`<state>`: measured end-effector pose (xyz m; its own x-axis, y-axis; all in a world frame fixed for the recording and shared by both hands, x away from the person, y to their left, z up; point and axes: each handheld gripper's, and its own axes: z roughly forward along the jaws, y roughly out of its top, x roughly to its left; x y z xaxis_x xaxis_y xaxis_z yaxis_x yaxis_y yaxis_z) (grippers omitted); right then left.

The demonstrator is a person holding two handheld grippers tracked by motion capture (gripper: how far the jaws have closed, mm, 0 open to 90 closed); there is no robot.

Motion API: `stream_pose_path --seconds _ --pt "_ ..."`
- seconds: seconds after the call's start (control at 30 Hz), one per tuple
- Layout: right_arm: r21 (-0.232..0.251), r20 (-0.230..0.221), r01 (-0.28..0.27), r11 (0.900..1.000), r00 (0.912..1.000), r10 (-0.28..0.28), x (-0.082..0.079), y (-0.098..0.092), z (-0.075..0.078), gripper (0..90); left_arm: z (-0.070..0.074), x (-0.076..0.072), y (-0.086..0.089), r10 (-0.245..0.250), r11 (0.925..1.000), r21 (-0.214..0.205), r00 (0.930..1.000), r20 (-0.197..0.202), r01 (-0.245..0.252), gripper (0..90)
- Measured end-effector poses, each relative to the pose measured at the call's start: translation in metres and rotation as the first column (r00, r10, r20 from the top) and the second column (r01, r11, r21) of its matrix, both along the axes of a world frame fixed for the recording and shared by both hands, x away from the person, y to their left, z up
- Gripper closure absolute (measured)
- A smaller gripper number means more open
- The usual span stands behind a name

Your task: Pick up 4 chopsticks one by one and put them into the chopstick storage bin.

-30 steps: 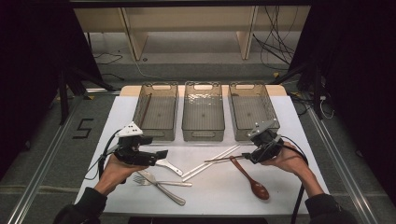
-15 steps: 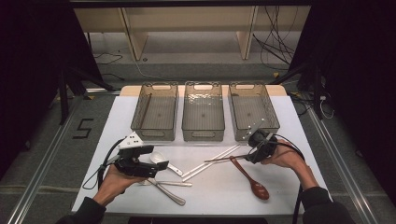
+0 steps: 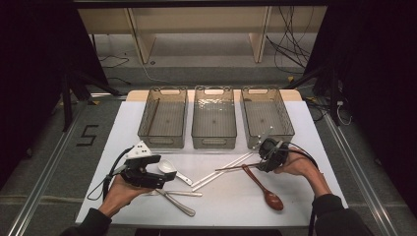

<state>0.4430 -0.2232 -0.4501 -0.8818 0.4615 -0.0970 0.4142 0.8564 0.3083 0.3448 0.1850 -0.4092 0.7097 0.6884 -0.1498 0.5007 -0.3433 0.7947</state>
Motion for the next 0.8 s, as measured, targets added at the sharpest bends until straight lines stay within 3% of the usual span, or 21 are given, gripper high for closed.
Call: stream_pose_path --seconds 0.6,0.8 --pt "-0.064 -0.026 -0.079 0.9948 0.9966 0.078 -0.006 0.007 -0.004 69.6 -0.001 0.0 -0.001 -0.017 0.9997 0.019 0.9998 0.008 0.017 15.7" --pt "-0.096 -0.054 -0.156 0.983 0.987 0.151 -0.012 0.007 -0.003 79.3 0.0 -0.001 -0.001 -0.018 0.9997 0.017 0.9998 0.008 0.018 15.8"
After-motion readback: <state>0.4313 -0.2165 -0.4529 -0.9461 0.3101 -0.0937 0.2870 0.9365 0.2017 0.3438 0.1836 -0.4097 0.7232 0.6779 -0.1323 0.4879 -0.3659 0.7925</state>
